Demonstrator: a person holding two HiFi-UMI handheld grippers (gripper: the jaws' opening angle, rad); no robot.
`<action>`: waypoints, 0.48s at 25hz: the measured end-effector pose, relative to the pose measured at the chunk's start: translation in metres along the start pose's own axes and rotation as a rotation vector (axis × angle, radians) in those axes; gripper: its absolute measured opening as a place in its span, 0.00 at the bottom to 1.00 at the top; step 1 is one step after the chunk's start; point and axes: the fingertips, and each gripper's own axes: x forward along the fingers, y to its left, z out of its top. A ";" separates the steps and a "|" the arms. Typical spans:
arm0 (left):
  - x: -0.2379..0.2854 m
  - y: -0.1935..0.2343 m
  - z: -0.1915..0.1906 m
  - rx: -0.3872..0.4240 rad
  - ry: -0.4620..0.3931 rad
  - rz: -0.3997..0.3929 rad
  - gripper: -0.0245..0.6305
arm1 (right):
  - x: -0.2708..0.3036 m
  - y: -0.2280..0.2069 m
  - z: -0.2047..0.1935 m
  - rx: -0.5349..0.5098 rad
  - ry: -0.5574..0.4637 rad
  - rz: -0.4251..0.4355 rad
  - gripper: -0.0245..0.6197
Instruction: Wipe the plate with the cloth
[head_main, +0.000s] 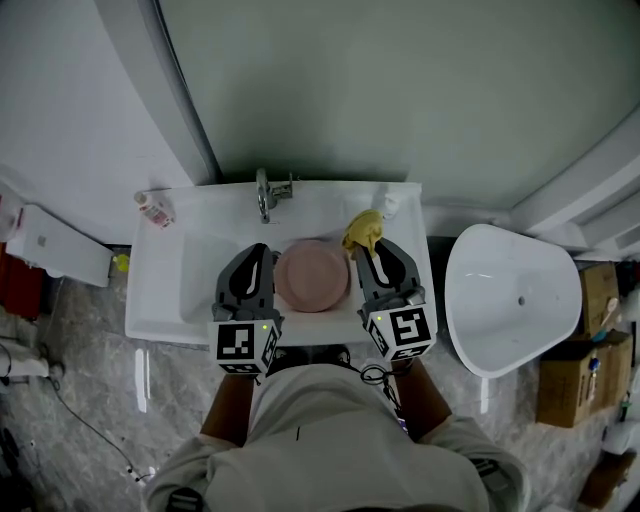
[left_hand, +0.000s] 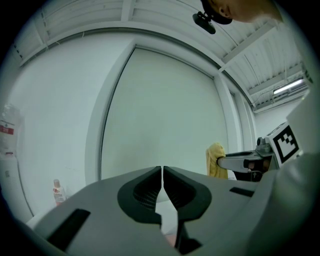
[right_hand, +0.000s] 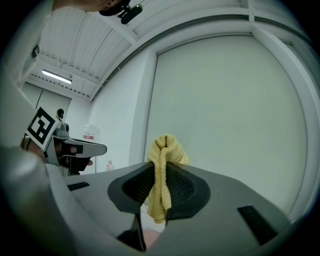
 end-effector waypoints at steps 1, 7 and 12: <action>0.001 0.000 0.000 0.004 0.003 -0.001 0.08 | 0.000 0.000 0.001 -0.003 -0.002 -0.001 0.15; 0.001 0.000 -0.006 0.003 0.017 -0.005 0.08 | 0.000 -0.004 -0.001 -0.019 -0.003 -0.019 0.15; 0.001 0.000 -0.008 0.004 0.022 -0.003 0.08 | 0.000 -0.004 -0.001 -0.023 -0.004 -0.019 0.15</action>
